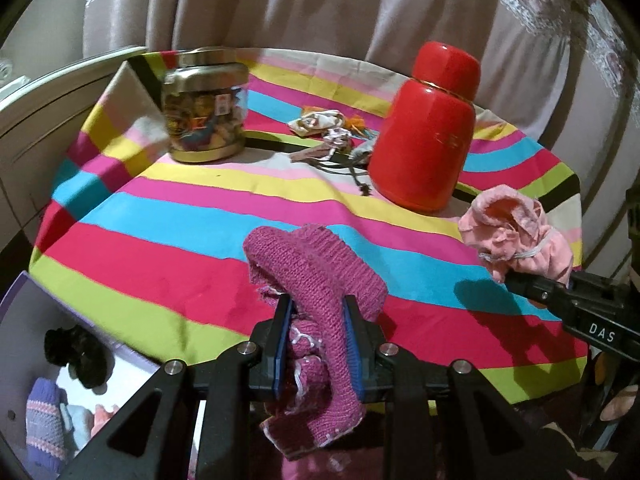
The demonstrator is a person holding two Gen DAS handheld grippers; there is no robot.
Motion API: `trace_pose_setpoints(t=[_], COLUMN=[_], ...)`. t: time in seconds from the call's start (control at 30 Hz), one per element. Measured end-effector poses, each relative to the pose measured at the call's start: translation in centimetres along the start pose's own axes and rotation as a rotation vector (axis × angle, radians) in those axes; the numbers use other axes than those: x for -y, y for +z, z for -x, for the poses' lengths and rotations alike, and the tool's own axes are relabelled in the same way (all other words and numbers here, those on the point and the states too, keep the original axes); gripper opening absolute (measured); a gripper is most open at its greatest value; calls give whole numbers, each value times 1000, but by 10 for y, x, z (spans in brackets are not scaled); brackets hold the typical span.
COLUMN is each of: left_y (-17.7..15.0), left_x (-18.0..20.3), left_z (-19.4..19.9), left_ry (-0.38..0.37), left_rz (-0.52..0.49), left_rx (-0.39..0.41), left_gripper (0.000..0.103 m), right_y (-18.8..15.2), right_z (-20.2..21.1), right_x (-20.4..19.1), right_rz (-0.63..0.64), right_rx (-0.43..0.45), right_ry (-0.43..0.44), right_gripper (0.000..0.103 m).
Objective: Organize soft objects
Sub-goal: 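Lift the pink knit item and pink pouch and carry both toward the box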
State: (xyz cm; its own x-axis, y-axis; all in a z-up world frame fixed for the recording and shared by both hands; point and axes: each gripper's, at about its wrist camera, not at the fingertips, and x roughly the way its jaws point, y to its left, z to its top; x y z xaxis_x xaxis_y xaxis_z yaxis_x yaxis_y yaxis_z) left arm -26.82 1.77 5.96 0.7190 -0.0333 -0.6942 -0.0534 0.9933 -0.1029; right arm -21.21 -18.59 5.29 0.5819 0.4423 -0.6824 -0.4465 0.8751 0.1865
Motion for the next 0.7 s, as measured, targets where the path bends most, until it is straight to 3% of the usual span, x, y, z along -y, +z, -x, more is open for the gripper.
trace_pose_setpoints(t=[0.37,0.7], left_y=[-16,-27], left_x=[-29,-52], left_z=[19,40], left_ry=[48,77], left_rz=[55,106], left_rx=[22,61], left_gripper=[26,26], right_y=[0,16], right_z=[-4,1], right_x=[-31,-72], right_rz=[75,177], right_rx=[-30,0], right_ry=[45,75], right_gripper=[28,29])
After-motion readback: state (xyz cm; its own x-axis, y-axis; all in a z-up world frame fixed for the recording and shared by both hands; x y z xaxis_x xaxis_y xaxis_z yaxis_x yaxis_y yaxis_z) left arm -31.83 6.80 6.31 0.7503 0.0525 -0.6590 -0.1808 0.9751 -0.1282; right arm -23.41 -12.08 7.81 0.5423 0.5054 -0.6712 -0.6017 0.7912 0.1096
